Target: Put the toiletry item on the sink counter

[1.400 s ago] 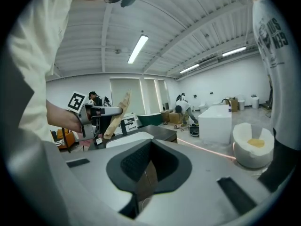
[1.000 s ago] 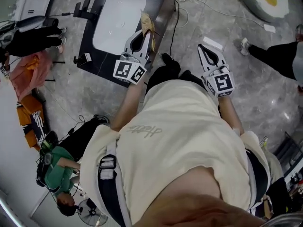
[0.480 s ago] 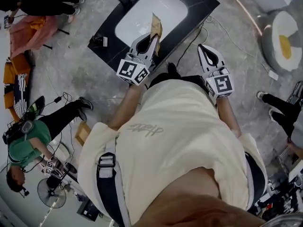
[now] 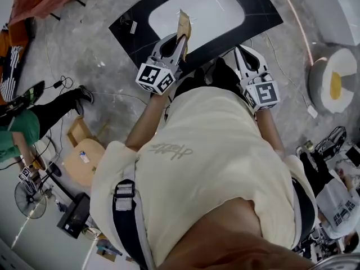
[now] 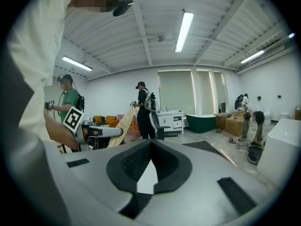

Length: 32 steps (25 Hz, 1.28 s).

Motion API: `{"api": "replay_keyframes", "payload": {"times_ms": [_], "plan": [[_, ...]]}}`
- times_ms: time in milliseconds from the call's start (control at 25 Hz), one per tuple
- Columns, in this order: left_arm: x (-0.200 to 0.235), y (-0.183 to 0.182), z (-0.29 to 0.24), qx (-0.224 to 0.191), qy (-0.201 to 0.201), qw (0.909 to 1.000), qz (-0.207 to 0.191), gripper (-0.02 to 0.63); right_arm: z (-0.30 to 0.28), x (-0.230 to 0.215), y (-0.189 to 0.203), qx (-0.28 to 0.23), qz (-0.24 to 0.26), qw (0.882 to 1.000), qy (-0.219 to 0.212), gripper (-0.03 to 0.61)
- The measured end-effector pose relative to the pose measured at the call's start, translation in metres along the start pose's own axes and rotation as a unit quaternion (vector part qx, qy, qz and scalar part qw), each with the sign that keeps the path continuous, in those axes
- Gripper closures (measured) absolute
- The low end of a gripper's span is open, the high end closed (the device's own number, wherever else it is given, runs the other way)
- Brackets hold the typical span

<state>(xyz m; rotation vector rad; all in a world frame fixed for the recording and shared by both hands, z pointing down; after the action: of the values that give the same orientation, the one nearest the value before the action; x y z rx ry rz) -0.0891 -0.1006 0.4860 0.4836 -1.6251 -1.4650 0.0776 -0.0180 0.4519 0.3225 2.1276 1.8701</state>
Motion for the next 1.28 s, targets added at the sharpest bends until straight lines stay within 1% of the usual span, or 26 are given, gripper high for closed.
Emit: {"api": "replay_keyframes", "payload": {"times_ms": [120, 240, 360, 480, 640, 800, 880, 1040, 1120, 1200, 1280], "plan": [[0.006, 0.008, 0.004, 0.001, -0.042, 0.999, -0.012, 0.577, -0.014, -0.005, 0.01, 0.008, 0.003, 0.999, -0.043, 0.584], [0.02, 0.005, 0.013, -0.003, -0.095, 0.9953, -0.018, 0.577, -0.036, -0.011, 0.009, 0.01, 0.008, 0.996, -0.092, 0.584], [0.027, -0.002, 0.022, -0.004, -0.15, 0.9885, -0.015, 0.577, -0.057, -0.02, -0.002, 0.006, 0.013, 0.99, -0.14, 0.584], [0.025, -0.006, 0.014, -0.002, -0.183, 0.9829, -0.023, 0.577, -0.073, -0.039, -0.005, 0.005, 0.017, 0.985, -0.172, 0.584], [0.018, -0.008, 0.005, -0.006, -0.228, 0.9731, -0.03, 0.577, -0.083, -0.058, 0.009, 0.014, -0.001, 0.977, -0.213, 0.584], [0.02, -0.015, 0.01, -0.012, -0.281, 0.959, -0.037, 0.577, -0.087, -0.066, 0.028, 0.038, -0.016, 0.965, -0.259, 0.583], [0.024, -0.015, 0.017, -0.014, -0.305, 0.9519, -0.027, 0.577, -0.089, -0.069, 0.034, 0.047, -0.016, 0.96, -0.274, 0.584], [0.036, -0.003, 0.04, -0.015, -0.352, 0.9354, 0.029, 0.577, -0.099, -0.066, 0.041, 0.054, -0.02, 0.953, -0.297, 0.584], [0.044, 0.003, 0.053, -0.022, -0.371, 0.9274, 0.045, 0.577, -0.107, -0.056, 0.044, 0.054, -0.018, 0.949, -0.309, 0.584], [0.049, 0.01, 0.067, -0.023, -0.384, 0.9212, 0.056, 0.577, -0.111, -0.043, 0.044, 0.055, -0.012, 0.946, -0.321, 0.584], [0.055, 0.02, 0.081, -0.015, -0.393, 0.9172, 0.067, 0.577, -0.114, -0.031, 0.041, 0.058, -0.005, 0.943, -0.328, 0.584]]}}
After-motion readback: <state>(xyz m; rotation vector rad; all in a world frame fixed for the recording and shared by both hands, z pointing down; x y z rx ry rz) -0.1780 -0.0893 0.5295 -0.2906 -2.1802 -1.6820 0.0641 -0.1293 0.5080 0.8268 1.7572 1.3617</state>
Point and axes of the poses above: the fingertips, and each gripper's own axes: z backward along the fingers, x to its left, y out of its underside, the point moved 2 cm from there along z, backward along the fingers, and after that the axes turned 9 degrees about -x, right-handed, at the moved point
